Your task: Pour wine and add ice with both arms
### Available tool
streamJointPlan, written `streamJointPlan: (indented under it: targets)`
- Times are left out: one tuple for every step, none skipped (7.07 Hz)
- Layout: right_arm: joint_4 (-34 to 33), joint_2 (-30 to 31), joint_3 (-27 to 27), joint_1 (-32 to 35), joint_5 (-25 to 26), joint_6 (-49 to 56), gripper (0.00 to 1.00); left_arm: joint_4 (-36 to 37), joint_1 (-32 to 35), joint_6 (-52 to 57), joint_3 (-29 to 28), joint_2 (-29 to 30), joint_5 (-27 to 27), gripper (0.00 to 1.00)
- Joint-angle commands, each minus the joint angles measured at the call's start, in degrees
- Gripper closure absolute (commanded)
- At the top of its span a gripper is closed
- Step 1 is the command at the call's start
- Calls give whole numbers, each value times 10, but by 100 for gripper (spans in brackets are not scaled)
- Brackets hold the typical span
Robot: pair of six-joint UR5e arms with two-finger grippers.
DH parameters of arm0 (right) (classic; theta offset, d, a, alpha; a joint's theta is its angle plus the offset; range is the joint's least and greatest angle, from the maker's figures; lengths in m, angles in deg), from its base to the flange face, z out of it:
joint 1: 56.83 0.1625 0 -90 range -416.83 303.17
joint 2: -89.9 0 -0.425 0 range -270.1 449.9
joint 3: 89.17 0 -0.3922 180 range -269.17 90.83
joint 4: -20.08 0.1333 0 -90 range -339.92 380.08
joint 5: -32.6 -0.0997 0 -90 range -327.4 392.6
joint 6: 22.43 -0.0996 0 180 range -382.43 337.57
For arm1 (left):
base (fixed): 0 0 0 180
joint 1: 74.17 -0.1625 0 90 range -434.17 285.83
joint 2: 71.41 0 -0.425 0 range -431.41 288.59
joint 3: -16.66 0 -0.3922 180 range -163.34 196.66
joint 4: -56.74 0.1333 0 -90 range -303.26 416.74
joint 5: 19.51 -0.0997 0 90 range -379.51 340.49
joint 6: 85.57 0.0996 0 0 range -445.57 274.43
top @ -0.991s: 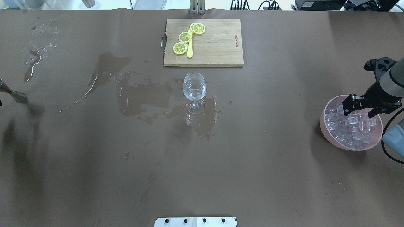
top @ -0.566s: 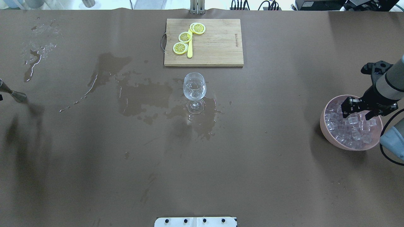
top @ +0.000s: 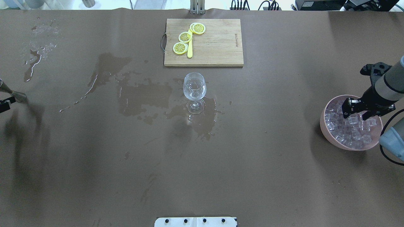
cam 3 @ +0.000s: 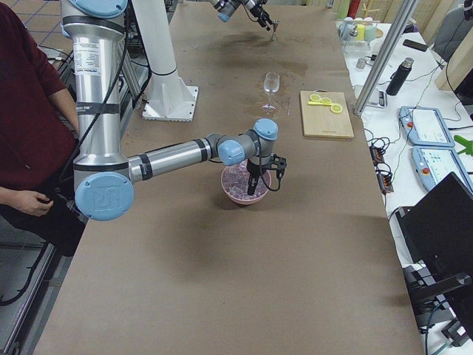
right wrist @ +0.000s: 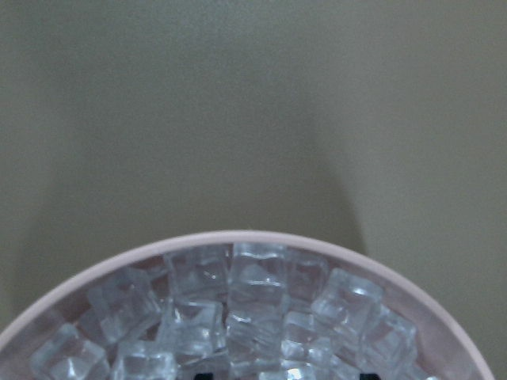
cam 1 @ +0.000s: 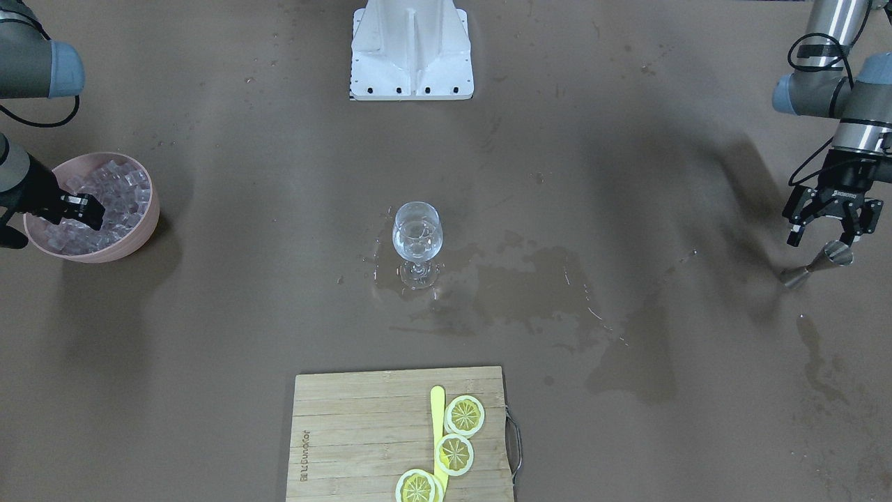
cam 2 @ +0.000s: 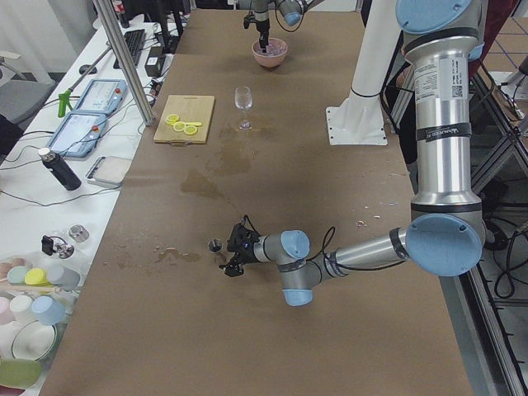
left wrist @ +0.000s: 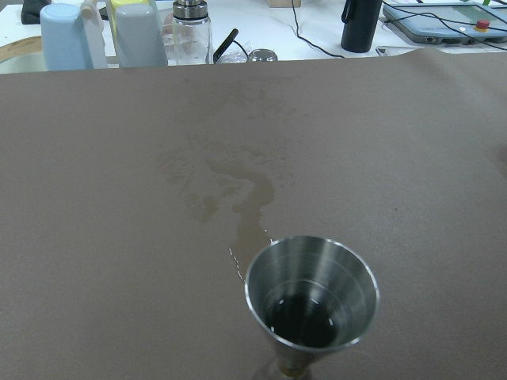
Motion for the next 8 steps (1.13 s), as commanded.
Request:
streamJointPlan:
  targets:
    - [1, 0, -2, -8, -1, -16, 31, -1, -18, -2, -4, 30, -28, 3]
    - [2, 4, -3, -9, -1, -19, 31, -2, -18, 1, -7, 33, -30, 3]
    - [1, 7, -5, -11, -1, -23, 33, -2, -18, 2, -13, 33, -36, 3]
    - [1, 13, -15, -11, -1, -26, 38, -3, -18, 4, -19, 33, -36, 3]
    - [1, 21, -19, -11, 0, -26, 45, -3, -18, 4, -20, 32, -36, 3]
    - [1, 23, -19, -12, 0, -26, 51, -3, -18, 5, -21, 32, -36, 3]
    - [1, 24, -19, -13, 1, -26, 51, -3, -18, 5, -21, 31, -36, 3]
    - [1, 25, -19, -15, 2, -26, 51, -3, -18, 5, -21, 32, -36, 7]
